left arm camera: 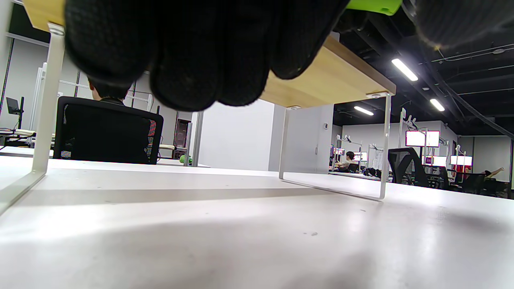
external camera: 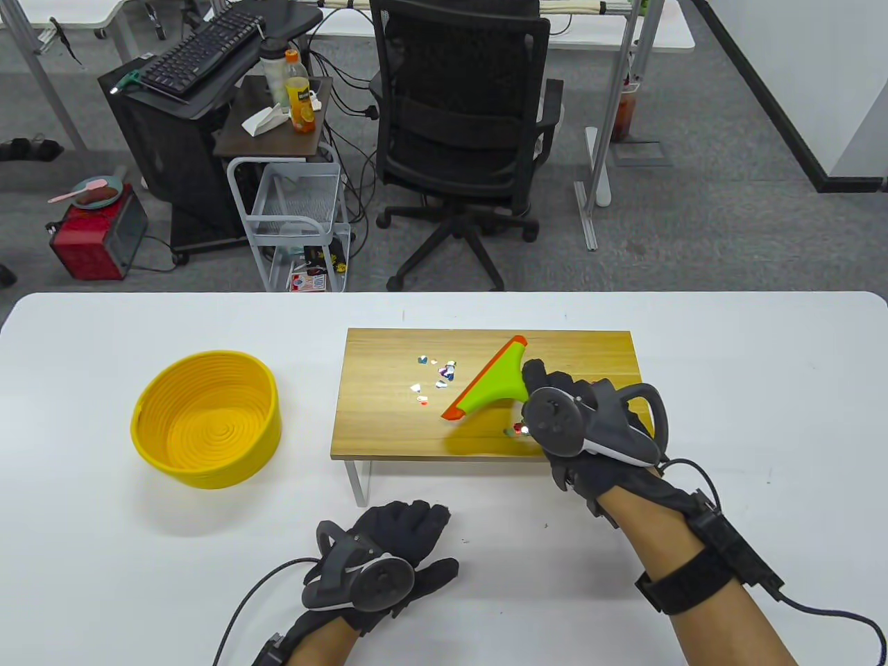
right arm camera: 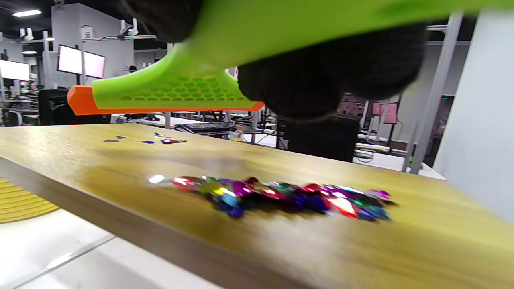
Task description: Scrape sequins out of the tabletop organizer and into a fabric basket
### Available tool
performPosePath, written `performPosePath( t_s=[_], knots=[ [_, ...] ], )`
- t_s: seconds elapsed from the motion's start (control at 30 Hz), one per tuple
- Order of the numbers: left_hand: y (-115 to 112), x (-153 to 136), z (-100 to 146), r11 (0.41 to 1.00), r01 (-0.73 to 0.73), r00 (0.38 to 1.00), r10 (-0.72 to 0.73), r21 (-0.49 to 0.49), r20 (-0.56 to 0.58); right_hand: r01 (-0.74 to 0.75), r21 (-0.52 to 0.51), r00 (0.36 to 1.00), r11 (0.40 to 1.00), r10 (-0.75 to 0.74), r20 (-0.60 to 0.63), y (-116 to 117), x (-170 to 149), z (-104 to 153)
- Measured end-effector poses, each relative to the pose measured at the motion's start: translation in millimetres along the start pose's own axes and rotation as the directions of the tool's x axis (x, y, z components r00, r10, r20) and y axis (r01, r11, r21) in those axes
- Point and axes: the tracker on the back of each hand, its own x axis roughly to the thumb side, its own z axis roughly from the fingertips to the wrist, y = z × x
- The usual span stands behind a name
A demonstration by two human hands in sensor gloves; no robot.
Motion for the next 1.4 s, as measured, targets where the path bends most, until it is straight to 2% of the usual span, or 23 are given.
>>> performPosePath(
  t_s=[0.37,0.67,0.93,1.4],
  knots=[
    [-2.6,2.0,-0.6,1.0,-0.007,1.0,0.007,-0.015,0.007,0.028,0.078,0.996,0.997,-0.034,0.079,10.5,40.2,-51.6],
    [-3.1,0.8,-0.4,1.0,-0.01,1.0,0.01,-0.013,0.002,0.031,0.119,0.996,0.992,-0.041,0.08,21.9,49.9,-70.9],
    [-4.1,-0.6,-0.4,1.0,-0.012,1.0,0.012,-0.016,-0.003,0.047,0.147,0.996,0.988,-0.057,0.064,21.0,39.2,-66.3],
    [-5.0,1.0,-0.7,1.0,-0.002,1.0,0.002,-0.023,0.003,0.045,0.167,0.998,0.985,-0.05,0.024,18.6,-1.4,-29.1]
  ],
)
